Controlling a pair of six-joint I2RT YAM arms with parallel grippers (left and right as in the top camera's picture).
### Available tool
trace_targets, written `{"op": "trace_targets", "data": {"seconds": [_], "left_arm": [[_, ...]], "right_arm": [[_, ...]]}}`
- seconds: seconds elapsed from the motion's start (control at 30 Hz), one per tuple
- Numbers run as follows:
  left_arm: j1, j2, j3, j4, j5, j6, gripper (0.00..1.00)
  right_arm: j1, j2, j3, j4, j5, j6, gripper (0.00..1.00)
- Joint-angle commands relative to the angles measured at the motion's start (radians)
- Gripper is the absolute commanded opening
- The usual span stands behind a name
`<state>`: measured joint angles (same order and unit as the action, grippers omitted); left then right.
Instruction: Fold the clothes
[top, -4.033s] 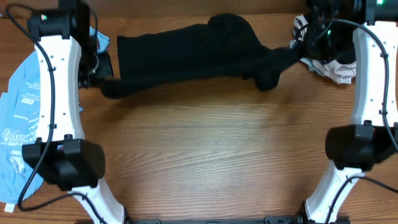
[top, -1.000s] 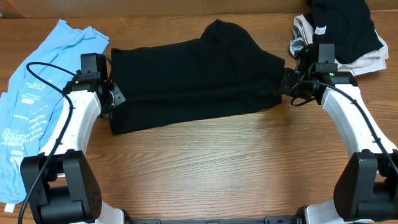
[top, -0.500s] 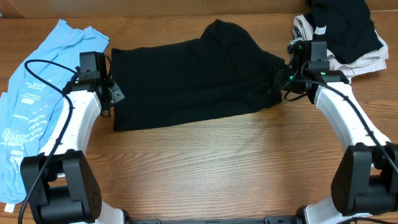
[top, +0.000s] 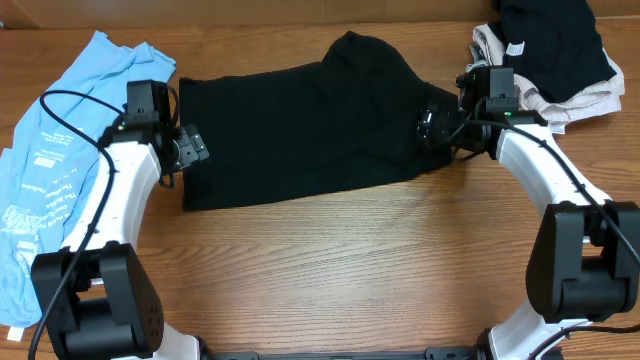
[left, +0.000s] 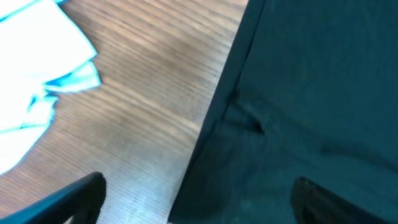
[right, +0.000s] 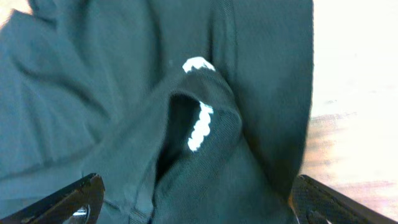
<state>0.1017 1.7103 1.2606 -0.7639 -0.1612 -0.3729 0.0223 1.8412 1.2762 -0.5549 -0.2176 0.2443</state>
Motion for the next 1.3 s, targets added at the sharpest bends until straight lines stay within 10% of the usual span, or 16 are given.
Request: {"op": "trace_targets", "data": {"seconds": [0.0,0.37,0.77,1.27], "left_arm": [[0.016,-0.006,0.199,-0.147,0.034,0.042,1.0],[-0.044,-0.005,0.243,-0.516,0.214,0.023,1.0],[-0.068,-0.005,-0.215,-0.114,0.171,-0.152,0.75],[-0.068,0.003,-0.325,0.142,-0.039,-0.16,0.56]], "right_arm": [[-0.038,-0.054,0.101,-0.102,-0.006,0.015,1.0],[-0.062,-0.08,0.13,-0.415,-0.09,0.015,1.0],[-0.061,-0.08,0.124,-0.454,-0.09,0.011,1.0],[-0.01,-0.08,0.124,-0.462,-0.071,0.011,0.9]]}}
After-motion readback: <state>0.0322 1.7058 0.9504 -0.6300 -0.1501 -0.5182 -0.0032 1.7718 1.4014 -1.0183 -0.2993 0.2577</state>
